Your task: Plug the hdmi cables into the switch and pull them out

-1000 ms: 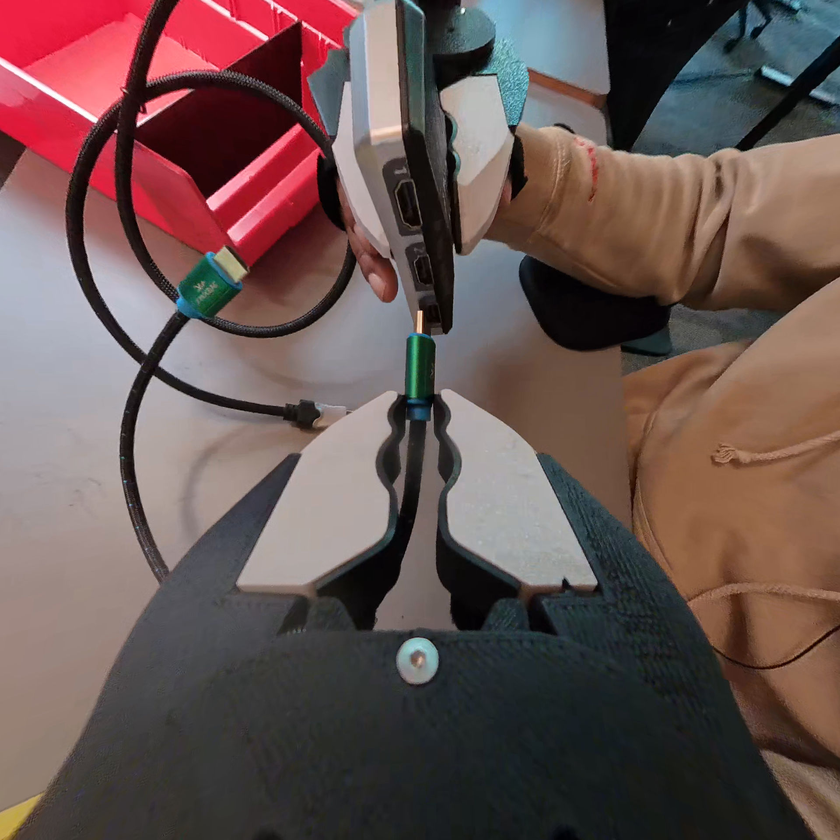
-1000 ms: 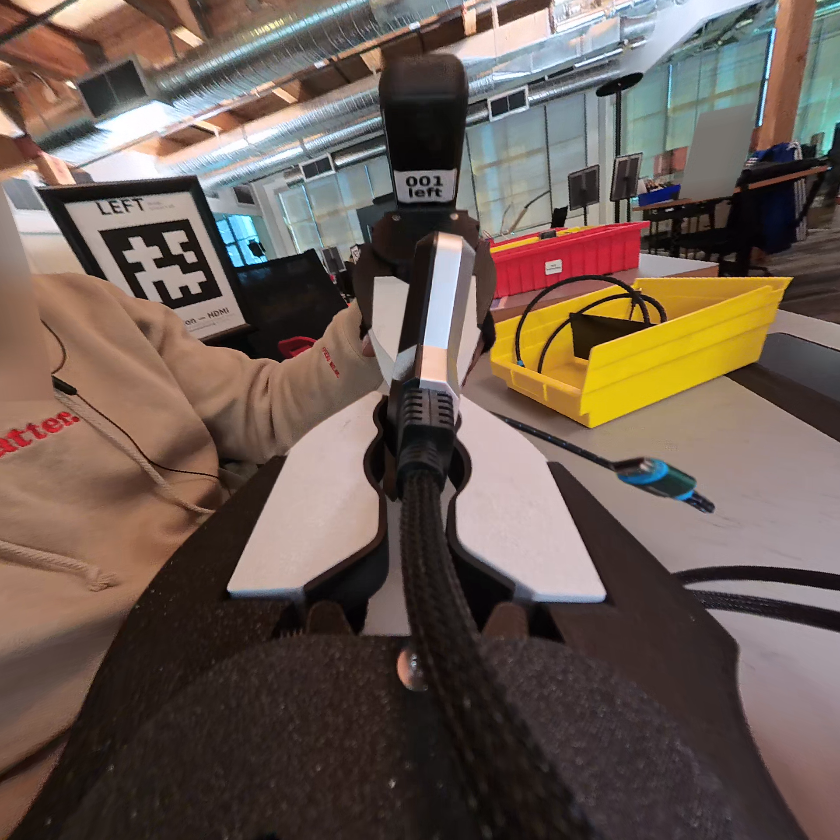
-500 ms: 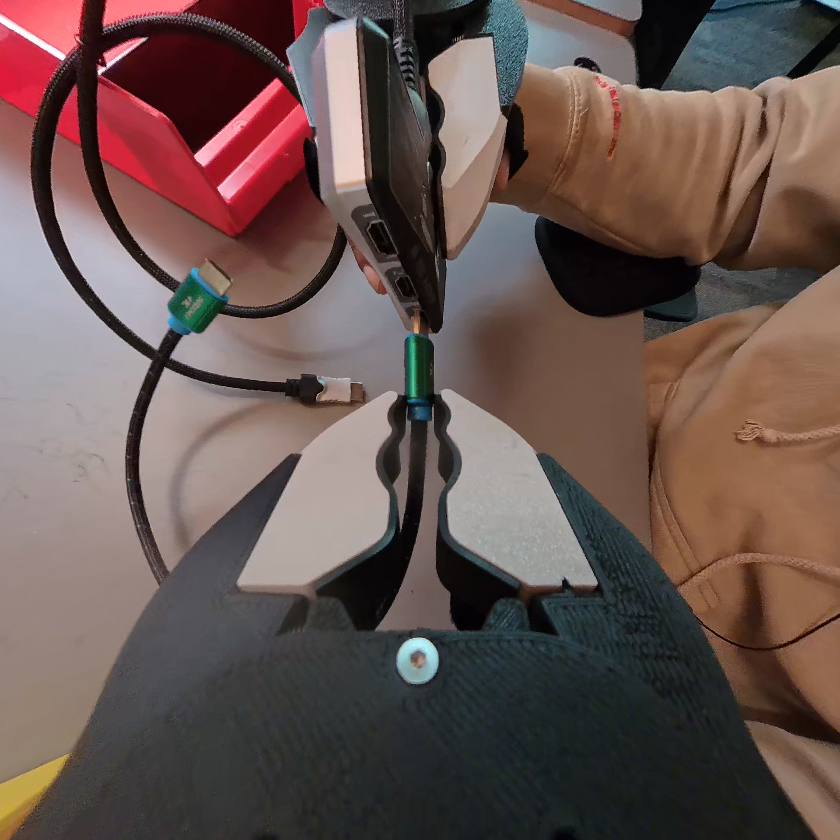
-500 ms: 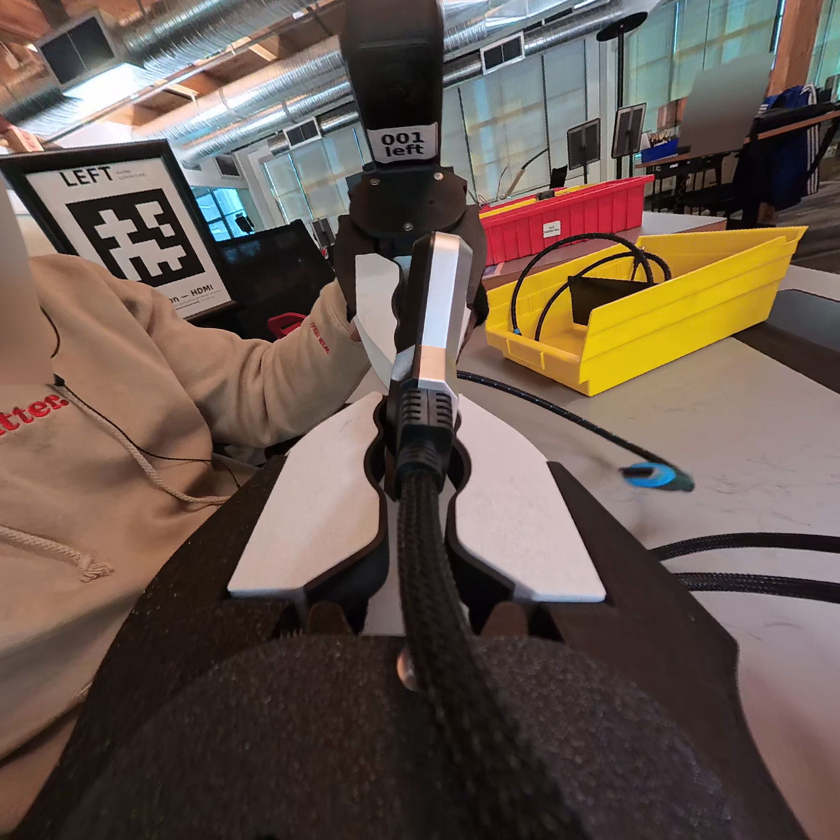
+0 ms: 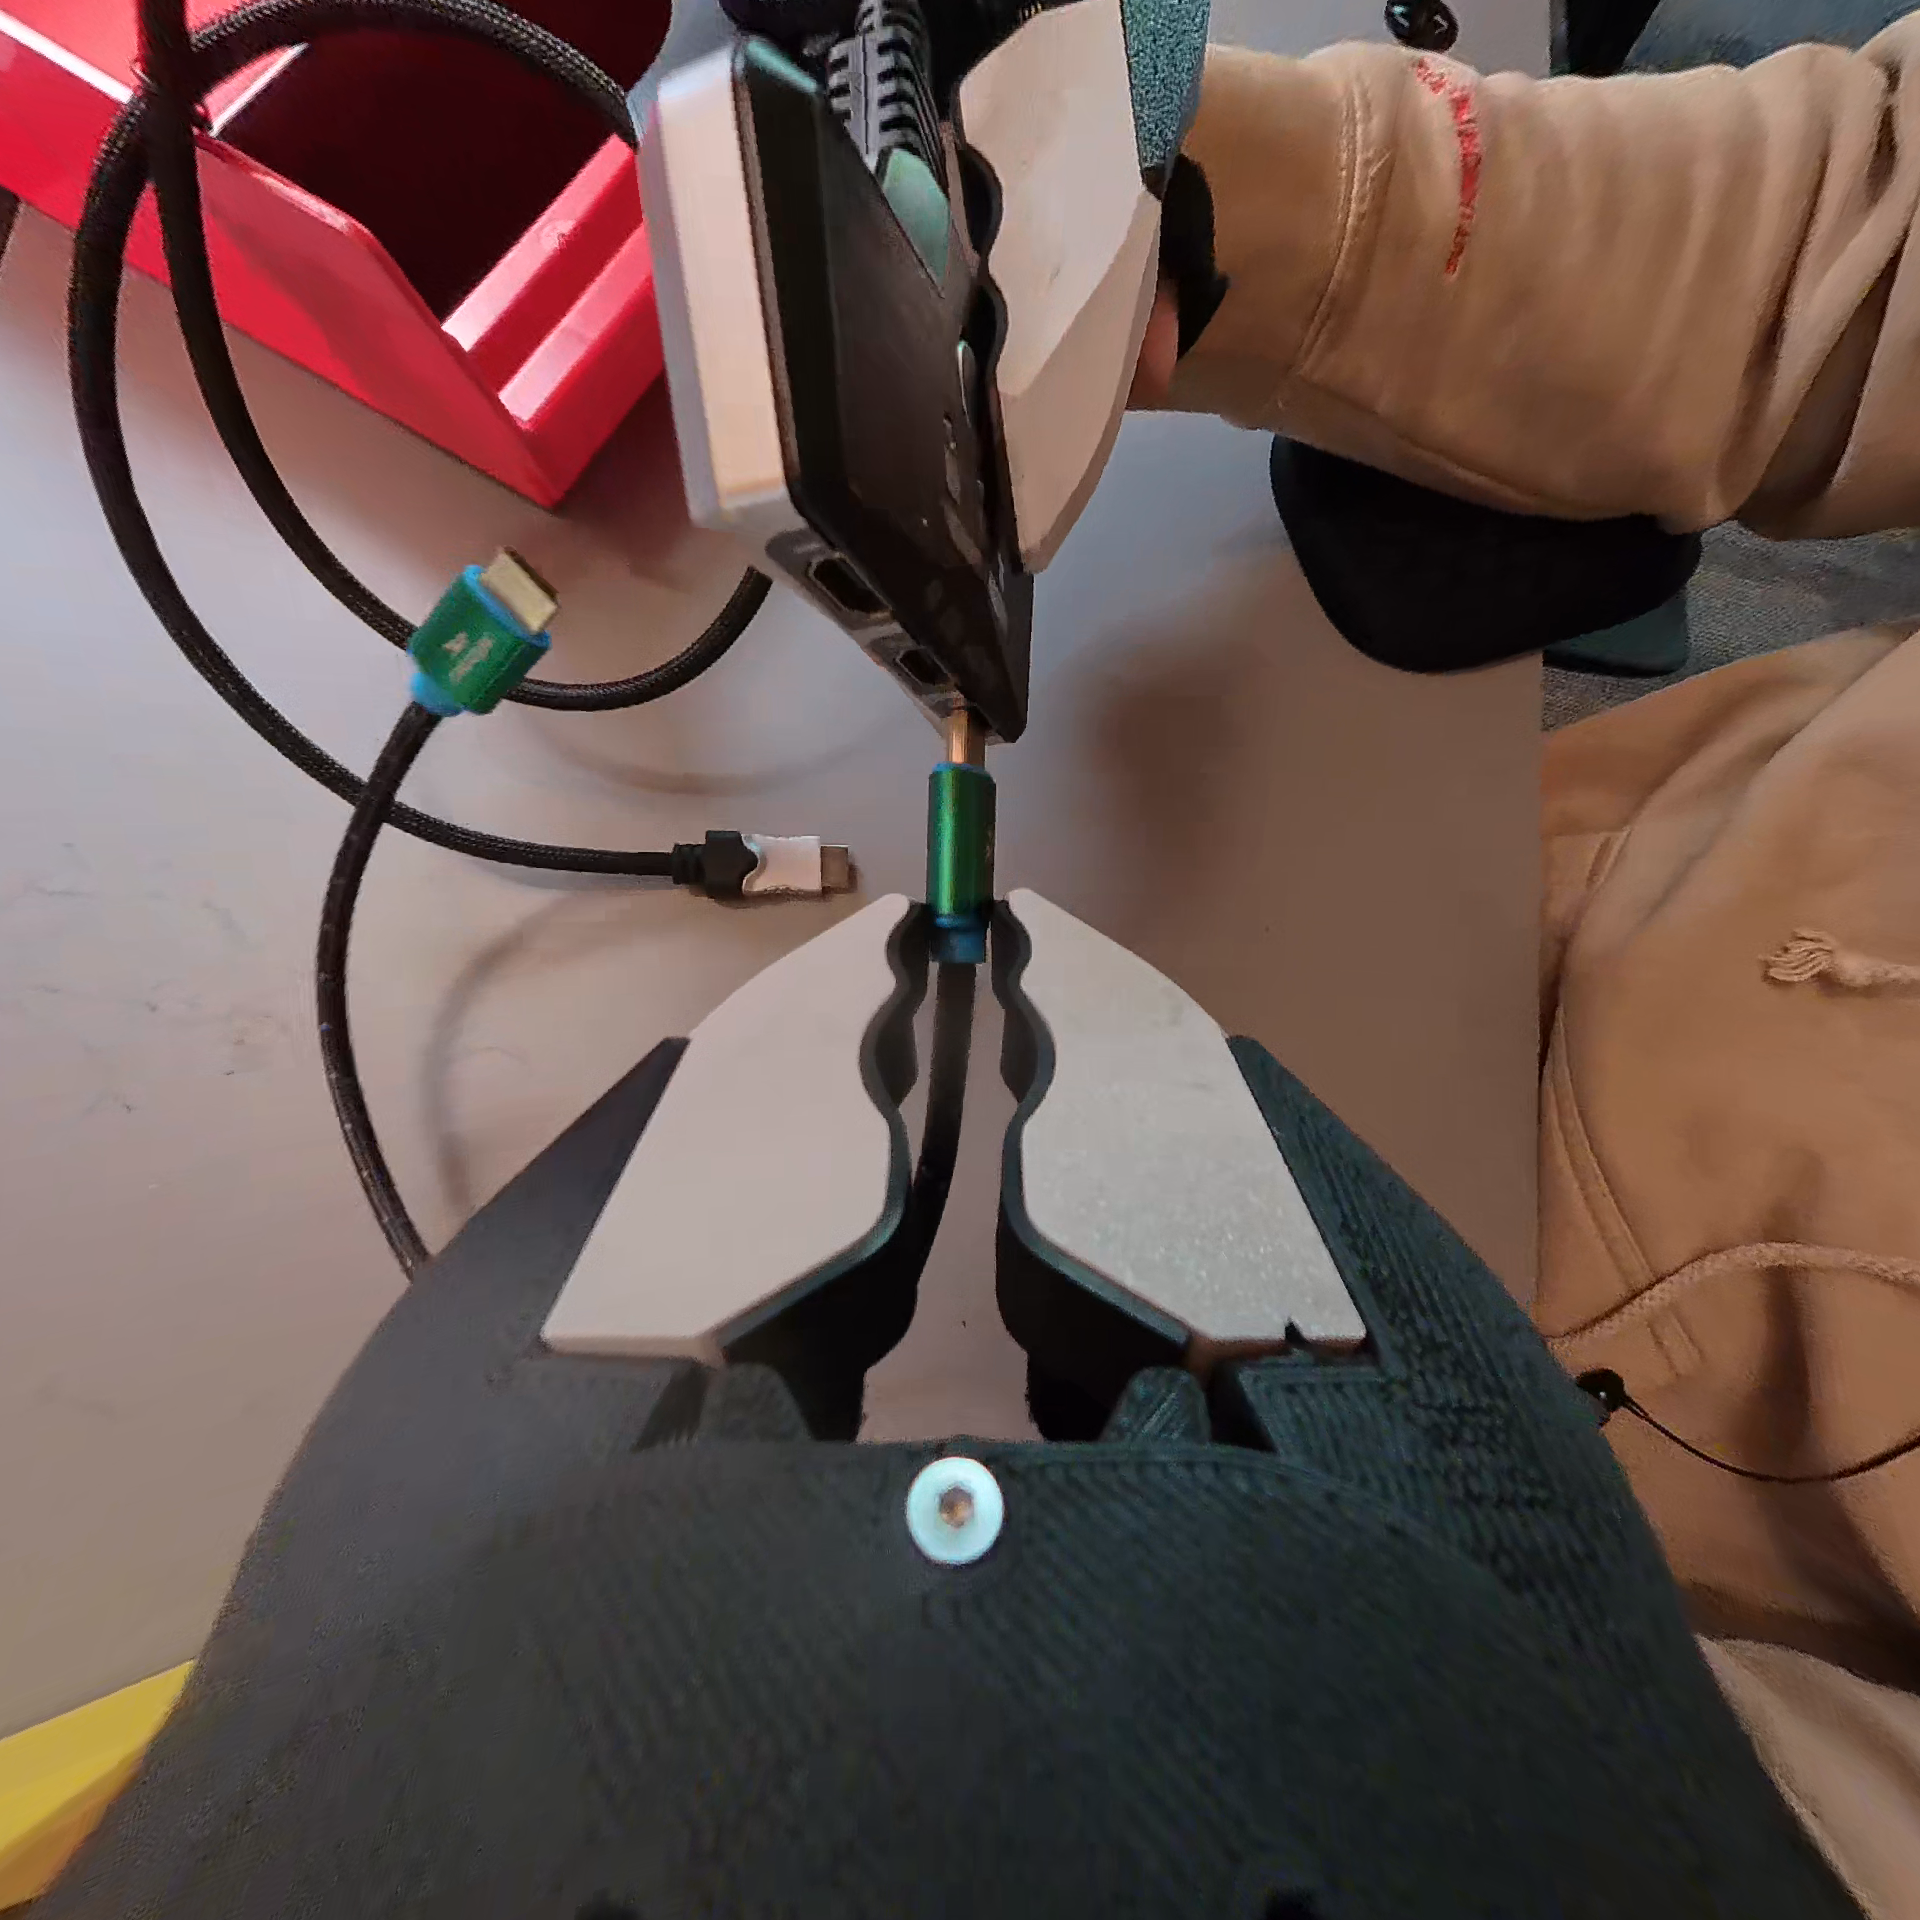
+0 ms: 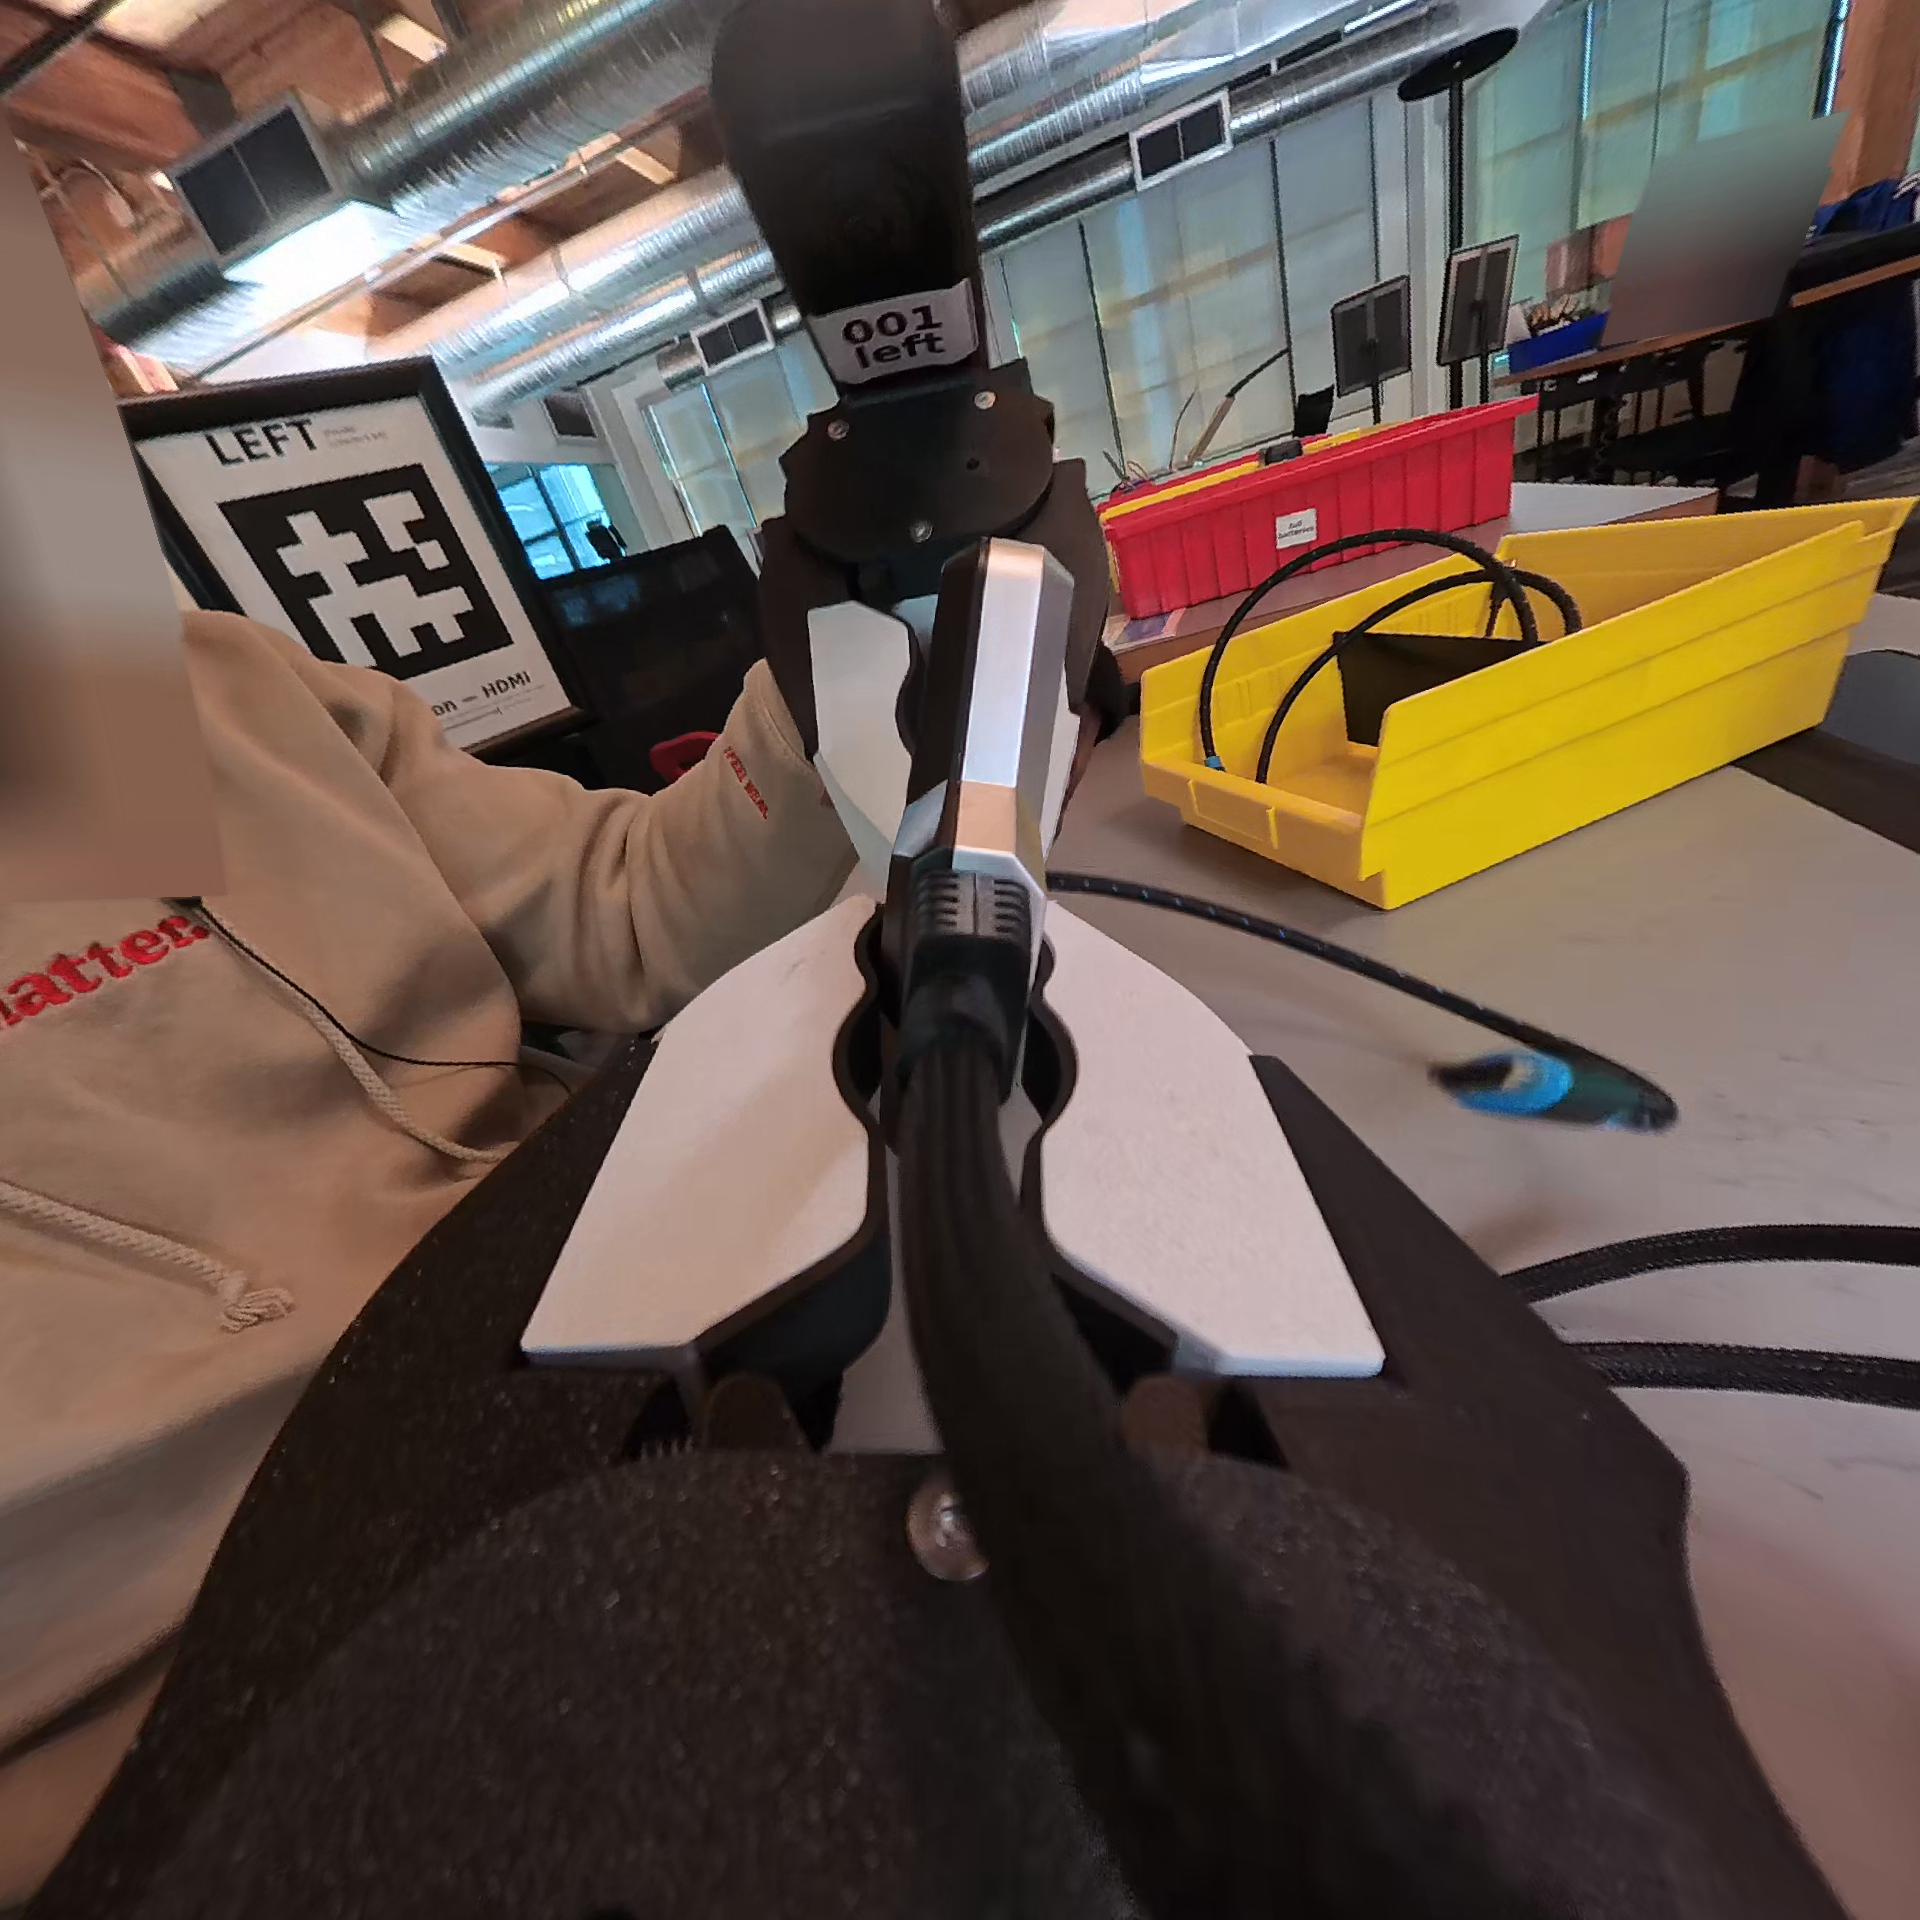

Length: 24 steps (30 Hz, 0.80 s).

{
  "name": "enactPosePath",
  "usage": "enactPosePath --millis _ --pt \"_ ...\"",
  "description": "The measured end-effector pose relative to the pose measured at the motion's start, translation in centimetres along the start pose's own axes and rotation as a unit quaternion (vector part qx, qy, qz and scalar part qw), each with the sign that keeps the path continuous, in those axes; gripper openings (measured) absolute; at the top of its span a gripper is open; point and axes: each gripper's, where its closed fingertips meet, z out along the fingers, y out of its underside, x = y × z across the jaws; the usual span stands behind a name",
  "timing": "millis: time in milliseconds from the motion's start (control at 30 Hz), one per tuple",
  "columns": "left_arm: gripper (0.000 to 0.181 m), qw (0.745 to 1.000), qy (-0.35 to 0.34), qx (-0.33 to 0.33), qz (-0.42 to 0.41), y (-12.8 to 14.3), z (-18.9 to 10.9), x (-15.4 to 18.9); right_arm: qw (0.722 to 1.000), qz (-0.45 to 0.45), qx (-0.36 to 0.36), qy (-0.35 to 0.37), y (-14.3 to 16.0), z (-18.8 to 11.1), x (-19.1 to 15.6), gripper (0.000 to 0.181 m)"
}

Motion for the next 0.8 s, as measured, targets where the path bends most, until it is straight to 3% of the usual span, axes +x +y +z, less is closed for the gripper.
enactPosePath --millis 600,800 --pt "0.012 0.999 0.010 0.049 -0.008 -1.2 -0.2 -0.5 0.999 0.014 0.033 0.002 -1.0 -0.6 0.3 0.022" --pt "0.012 1.000 0.006 0.014 -0.004 -0.4 0.5 -0.2 1.000 0.011 0.017 -0.005 -0.5 -0.3 0.0 0.022"
